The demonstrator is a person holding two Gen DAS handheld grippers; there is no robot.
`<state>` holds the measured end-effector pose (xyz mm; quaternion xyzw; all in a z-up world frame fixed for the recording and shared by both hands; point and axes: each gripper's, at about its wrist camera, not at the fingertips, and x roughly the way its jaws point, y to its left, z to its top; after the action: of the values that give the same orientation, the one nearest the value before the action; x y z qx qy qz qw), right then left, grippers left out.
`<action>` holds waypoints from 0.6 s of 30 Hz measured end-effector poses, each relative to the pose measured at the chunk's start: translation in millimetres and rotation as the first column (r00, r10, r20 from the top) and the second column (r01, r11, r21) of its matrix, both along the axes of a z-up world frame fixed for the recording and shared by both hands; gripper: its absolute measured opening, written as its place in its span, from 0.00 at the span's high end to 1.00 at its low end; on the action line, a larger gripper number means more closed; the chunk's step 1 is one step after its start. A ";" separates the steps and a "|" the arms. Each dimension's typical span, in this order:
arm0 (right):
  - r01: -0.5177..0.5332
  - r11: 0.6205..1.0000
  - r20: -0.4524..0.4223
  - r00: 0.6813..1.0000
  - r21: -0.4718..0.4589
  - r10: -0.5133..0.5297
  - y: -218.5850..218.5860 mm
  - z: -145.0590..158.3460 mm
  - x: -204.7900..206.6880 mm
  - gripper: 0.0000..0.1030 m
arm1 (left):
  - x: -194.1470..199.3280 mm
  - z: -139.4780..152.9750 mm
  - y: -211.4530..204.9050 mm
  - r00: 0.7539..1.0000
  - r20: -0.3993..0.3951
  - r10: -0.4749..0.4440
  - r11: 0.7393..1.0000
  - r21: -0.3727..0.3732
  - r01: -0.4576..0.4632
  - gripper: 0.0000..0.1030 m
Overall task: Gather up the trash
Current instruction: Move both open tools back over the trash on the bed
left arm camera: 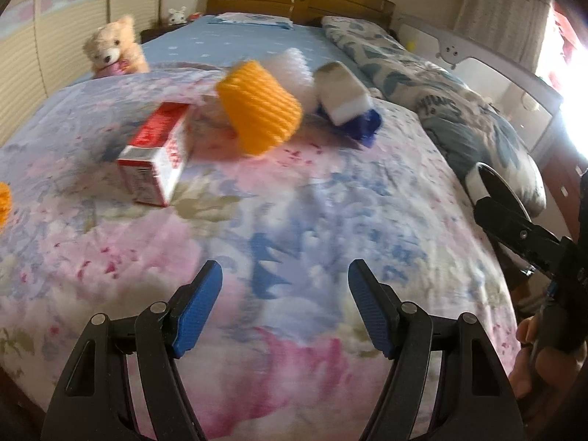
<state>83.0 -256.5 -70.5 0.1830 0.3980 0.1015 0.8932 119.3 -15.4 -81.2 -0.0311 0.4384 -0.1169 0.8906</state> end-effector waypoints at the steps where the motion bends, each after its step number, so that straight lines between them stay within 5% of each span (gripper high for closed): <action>1: -0.005 1.000 0.001 1.000 0.002 0.005 2.8 -0.1 2.0 0.16 | 1.1 -0.2 4.3 1.000 -0.001 0.010 1.000 0.000 -0.010 0.29; 18: -0.118 0.993 0.015 0.993 -0.003 0.118 59.4 -5.2 46.9 0.16 | 32.4 -2.4 73.8 0.985 0.004 0.173 0.984 0.051 -0.173 0.28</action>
<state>129.9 -197.2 -75.7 0.1575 0.4016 0.1552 0.8887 151.7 58.4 -83.7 -0.0461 0.4370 -0.0276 0.8978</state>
